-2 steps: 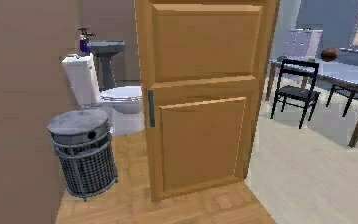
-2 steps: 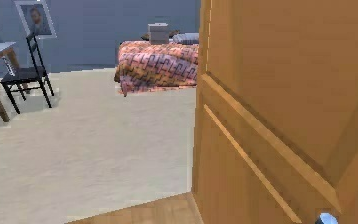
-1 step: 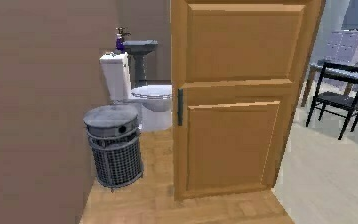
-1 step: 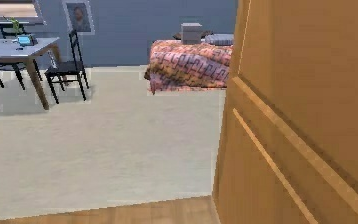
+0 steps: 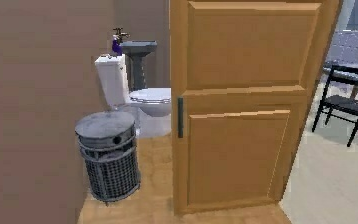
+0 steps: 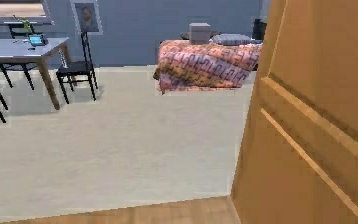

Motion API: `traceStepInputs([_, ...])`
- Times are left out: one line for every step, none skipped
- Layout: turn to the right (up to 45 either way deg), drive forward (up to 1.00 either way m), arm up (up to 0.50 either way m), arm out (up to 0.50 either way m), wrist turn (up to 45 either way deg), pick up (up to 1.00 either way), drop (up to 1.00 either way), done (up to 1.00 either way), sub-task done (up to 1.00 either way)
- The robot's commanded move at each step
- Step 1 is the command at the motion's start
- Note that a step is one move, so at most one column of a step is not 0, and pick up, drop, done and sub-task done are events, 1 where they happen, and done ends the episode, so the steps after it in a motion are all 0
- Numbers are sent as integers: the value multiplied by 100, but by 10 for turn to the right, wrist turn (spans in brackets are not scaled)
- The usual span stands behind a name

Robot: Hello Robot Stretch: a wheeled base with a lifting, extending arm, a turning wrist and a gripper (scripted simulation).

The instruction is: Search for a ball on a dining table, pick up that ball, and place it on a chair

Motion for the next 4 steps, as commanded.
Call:
traceStepInputs([450,0,0,0,0,0,0,0,0])
traceStepInputs([150,0,0,0,0,0,0,0,0])
traceStepInputs([30,0,0,0,0,0,0,0,0])
traceStepInputs([0,100,0,0,0,0,0,0,0])
